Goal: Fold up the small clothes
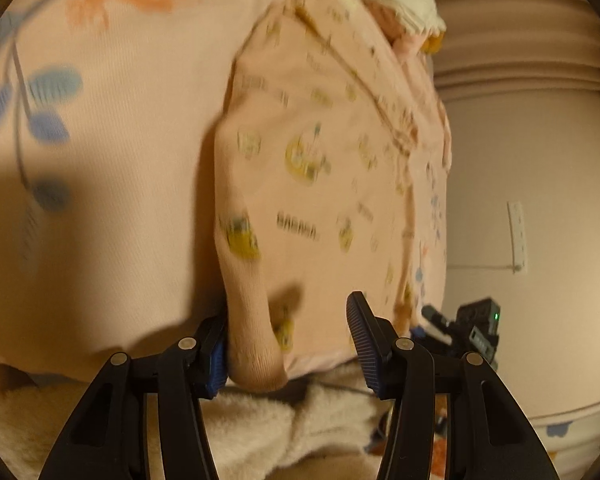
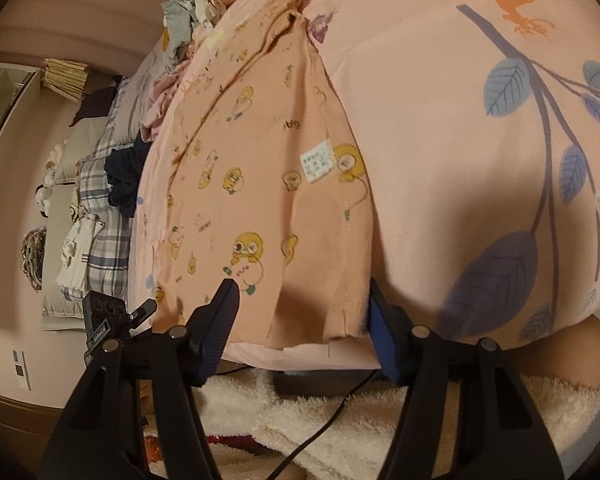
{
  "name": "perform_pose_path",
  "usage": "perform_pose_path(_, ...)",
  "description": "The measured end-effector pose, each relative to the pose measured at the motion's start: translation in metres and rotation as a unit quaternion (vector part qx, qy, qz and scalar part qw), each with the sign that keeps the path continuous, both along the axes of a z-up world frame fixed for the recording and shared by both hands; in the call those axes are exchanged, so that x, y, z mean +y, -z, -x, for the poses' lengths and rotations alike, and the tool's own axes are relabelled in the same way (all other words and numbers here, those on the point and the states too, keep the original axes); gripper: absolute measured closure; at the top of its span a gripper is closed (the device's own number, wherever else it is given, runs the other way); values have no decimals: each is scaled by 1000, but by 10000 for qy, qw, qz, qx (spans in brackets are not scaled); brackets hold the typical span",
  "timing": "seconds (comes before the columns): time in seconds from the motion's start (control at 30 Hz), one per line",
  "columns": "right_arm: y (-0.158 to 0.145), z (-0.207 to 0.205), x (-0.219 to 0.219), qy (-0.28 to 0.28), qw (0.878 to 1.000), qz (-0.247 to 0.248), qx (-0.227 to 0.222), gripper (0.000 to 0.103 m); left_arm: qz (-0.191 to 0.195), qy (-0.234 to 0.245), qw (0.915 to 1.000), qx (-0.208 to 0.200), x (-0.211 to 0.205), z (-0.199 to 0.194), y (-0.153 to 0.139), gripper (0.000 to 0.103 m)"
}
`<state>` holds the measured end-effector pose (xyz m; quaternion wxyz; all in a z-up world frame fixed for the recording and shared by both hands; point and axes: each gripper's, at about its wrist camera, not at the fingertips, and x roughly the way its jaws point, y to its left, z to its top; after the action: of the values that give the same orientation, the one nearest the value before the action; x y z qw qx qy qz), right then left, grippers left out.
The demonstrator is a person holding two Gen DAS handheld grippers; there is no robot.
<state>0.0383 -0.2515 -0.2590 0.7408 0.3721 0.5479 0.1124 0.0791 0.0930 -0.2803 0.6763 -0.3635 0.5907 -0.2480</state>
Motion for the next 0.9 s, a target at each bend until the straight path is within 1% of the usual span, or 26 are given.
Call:
perform_pose_path(0.17, 4, 6, 6, -41, 9999, -129, 97, 39, 254, -14, 9996, 90, -6, 8, 1, 52)
perform_pose_path(0.23, 3, 5, 13, -177, 9994, -258, 129, 39, 168, 68, 9998, 65, -12, 8, -2, 52)
perform_pose_path(0.27, 3, 3, 20, -301, 9987, -378, 144, 39, 113, 44, 9999, 34, -12, 7, -5, 52)
perform_pose_path(0.33, 0, 1, 27, -365, 9985, -396, 73, 39, -20, -95, 9999, -133, -11, 4, -12, 52)
perform_pose_path(0.37, -4, -3, 30, -356, 9991, -235, -24, 39, -76, -161, 9997, -189, -11, 3, -13, 52)
perform_pose_path(0.4, -6, -5, 30, -308, 9995, -50, -69, 40, -235, -264, 9990, -278, -8, 0, -17, 52)
perform_pose_path(0.47, -10, -8, 28, -113, 9992, 372, -75, 41, -406, -345, 9980, -353, -7, -2, -19, 52)
perform_pose_path(0.5, -11, -10, 26, -65, 9990, 439, -102, 42, -464, -340, 9977, -363, -7, -3, -19, 52)
perform_pose_path(0.53, -11, -10, 25, -48, 9989, 451, -124, 42, -499, -339, 9975, -357, -7, -3, -18, 55)
perform_pose_path(0.6, -10, -11, 22, -51, 9987, 493, -99, 46, -639, -390, 9966, -337, -8, -2, -16, 60)
perform_pose_path(0.67, -8, -10, 21, -27, 9980, 621, -81, 49, -821, -413, 9952, -333, -10, -1, -14, 70)
perform_pose_path(0.77, -2, -9, 20, -12, 9973, 729, -36, 52, -1077, -431, 9926, -364, -11, 1, -13, 78)
perform_pose_path(0.9, 5, -10, 17, 169, 9980, 612, -43, 54, -1114, -531, 9919, -311, -7, 1, -9, 83)
